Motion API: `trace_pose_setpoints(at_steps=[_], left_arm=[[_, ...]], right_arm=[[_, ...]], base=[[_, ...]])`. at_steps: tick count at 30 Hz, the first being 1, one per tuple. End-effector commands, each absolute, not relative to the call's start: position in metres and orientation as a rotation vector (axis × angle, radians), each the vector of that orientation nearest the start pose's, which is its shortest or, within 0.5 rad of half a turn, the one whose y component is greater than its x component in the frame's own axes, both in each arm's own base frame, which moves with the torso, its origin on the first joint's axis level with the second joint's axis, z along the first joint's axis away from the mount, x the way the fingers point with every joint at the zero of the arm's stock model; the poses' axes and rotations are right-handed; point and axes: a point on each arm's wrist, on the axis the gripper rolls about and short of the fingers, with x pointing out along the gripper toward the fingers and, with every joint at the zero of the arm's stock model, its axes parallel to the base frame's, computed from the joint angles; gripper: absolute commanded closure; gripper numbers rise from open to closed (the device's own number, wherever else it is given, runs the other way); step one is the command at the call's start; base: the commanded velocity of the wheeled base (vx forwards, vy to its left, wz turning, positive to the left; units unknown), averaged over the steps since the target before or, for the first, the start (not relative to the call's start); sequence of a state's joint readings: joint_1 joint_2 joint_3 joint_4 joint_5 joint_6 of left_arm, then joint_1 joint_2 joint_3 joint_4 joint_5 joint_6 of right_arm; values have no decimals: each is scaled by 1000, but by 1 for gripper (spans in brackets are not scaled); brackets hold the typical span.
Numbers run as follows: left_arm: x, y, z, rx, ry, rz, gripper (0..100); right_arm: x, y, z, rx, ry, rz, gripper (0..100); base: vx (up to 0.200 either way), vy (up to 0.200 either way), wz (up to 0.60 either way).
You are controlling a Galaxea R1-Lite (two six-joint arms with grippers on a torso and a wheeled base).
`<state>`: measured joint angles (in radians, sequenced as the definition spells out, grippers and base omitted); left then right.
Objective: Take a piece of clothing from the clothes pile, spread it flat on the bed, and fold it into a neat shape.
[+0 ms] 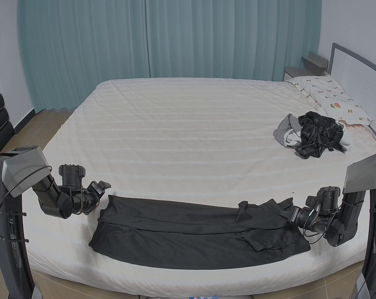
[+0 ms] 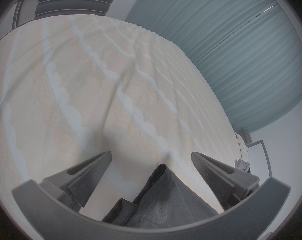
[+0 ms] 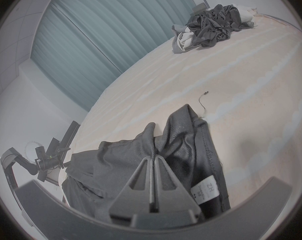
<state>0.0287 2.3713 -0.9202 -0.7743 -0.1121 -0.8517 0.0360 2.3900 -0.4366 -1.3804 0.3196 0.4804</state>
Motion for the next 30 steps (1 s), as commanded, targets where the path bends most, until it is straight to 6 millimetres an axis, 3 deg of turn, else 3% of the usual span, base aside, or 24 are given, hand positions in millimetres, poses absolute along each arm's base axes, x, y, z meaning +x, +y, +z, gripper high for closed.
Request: trace_pose_setpoints(at_steps=[1, 12, 13, 23, 27, 30], left_arm=[[391, 9, -20, -865, 669, 213, 0], [391, 9, -20, -865, 669, 213, 0], [391, 9, -20, -865, 669, 213, 0], [394, 9, -14, -867, 648, 206, 0], [391, 7, -2, -870, 630, 190, 0], [390, -8, -2, -849, 646, 165, 0]], right_arm=[[307, 17, -41, 526, 648, 203, 100], [311, 20, -47, 515, 608, 224, 100], [311, 20, -47, 515, 608, 224, 0], [317, 13, -28, 675, 505, 204, 0], [318, 6, -33, 702, 506, 171, 0], [321, -8, -38, 716, 498, 132, 0]], base=[[0, 0, 0], [0, 0, 0], [0, 0, 0], [0, 0, 0], [0, 0, 0], [0, 0, 0]])
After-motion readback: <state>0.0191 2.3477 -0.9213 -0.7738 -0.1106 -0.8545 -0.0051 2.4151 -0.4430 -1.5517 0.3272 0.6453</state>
